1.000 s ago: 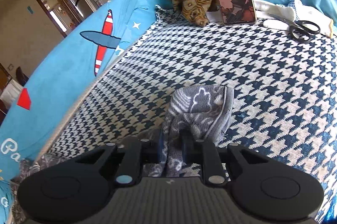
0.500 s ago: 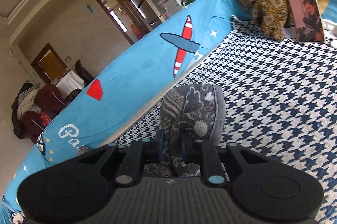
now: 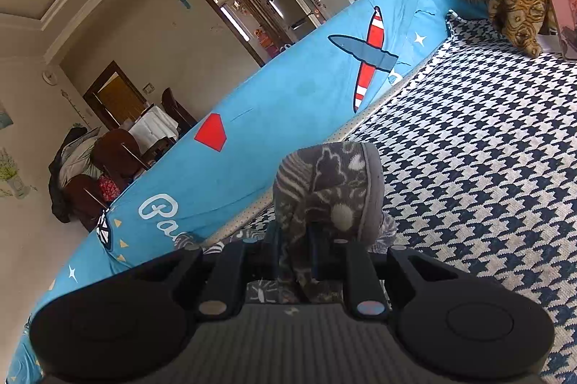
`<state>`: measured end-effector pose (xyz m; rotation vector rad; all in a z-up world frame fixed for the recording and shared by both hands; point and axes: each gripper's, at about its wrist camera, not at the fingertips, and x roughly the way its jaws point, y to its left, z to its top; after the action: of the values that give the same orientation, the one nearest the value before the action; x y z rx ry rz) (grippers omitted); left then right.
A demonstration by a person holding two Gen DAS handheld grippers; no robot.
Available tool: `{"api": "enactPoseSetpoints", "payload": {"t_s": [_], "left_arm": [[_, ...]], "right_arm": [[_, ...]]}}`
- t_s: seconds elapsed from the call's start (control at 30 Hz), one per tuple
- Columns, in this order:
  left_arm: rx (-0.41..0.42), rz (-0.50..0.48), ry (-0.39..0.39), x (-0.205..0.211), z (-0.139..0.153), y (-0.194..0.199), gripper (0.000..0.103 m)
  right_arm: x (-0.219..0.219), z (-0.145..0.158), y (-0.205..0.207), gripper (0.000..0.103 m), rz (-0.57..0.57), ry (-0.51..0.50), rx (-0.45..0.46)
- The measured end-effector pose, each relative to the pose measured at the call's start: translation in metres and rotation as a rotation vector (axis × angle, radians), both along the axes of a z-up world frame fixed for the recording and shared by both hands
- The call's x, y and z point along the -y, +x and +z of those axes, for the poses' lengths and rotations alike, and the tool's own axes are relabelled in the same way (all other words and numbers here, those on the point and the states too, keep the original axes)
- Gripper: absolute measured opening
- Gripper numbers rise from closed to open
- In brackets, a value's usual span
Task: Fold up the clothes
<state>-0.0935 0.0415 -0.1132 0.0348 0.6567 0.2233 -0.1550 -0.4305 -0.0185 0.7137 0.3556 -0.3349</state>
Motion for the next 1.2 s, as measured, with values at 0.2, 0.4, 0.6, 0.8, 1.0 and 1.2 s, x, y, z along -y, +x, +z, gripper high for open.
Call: {"api": "enactPoseSetpoints", "payload": {"t_s": [0.2, 0.4, 0.6, 0.8, 1.0, 1.2], "left_arm": [[0.001, 0.001, 0.012, 0.002, 0.000, 0.000, 0.103], [0.000, 0.002, 0.009, 0.001, 0.000, 0.000, 0.103], [0.001, 0.004, 0.017, 0.003, 0.000, 0.000, 0.103], [0.003, 0.006, 0.026, 0.004, -0.001, -0.001, 0.103], [0.004, 0.007, 0.029, 0.005, -0.001, -0.001, 0.103], [0.005, 0.007, 0.028, 0.005, -0.001, -0.001, 0.103]], "right_arm": [[-0.012, 0.002, 0.014, 0.018, 0.030, -0.003, 0.010], [-0.025, 0.003, 0.031, 0.018, 0.062, 0.011, 0.031], [-0.038, 0.004, 0.050, 0.018, 0.104, 0.024, 0.044], [-0.054, 0.005, 0.071, 0.018, 0.167, 0.029, 0.066], [-0.079, 0.003, 0.090, 0.018, 0.253, 0.035, 0.095], [-0.124, -0.007, 0.113, 0.021, 0.413, 0.006, 0.081]]}}
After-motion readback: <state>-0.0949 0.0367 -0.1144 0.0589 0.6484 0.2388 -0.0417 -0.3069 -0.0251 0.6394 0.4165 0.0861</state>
